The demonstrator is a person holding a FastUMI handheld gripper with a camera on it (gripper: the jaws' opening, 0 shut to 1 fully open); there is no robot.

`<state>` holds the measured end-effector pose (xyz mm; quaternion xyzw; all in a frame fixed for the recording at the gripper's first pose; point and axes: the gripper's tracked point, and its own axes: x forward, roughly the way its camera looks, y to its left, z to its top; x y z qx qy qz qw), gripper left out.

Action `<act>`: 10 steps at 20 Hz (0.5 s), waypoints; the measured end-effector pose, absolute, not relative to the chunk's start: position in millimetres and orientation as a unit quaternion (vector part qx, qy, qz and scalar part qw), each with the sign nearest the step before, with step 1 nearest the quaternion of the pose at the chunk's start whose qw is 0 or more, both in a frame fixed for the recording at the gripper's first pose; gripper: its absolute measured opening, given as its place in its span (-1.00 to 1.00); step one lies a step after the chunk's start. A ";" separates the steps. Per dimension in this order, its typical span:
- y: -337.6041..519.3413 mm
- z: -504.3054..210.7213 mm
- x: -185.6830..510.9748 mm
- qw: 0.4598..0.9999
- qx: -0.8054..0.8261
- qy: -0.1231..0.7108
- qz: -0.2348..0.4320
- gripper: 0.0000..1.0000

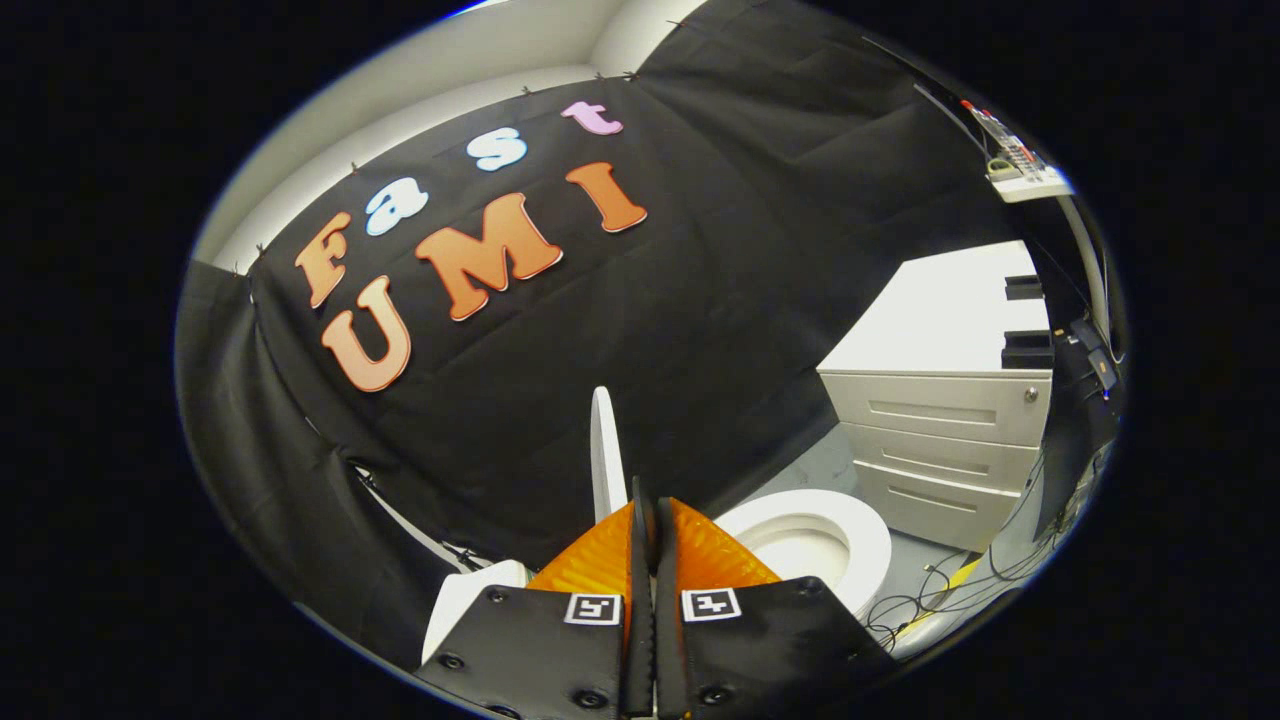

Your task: Open the toilet lid.

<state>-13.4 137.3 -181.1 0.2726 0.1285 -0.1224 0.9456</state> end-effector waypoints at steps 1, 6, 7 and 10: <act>148.7 -174.4 -13.9 0.948 0.268 0.127 -0.114 -0.83; 197.3 -151.4 -14.0 0.963 0.227 0.118 -0.089 -0.82; 207.6 -147.0 -13.8 0.966 0.219 0.115 -0.082 -0.82; 245.5 -133.8 -17.5 0.973 0.198 0.109 -0.056 -0.81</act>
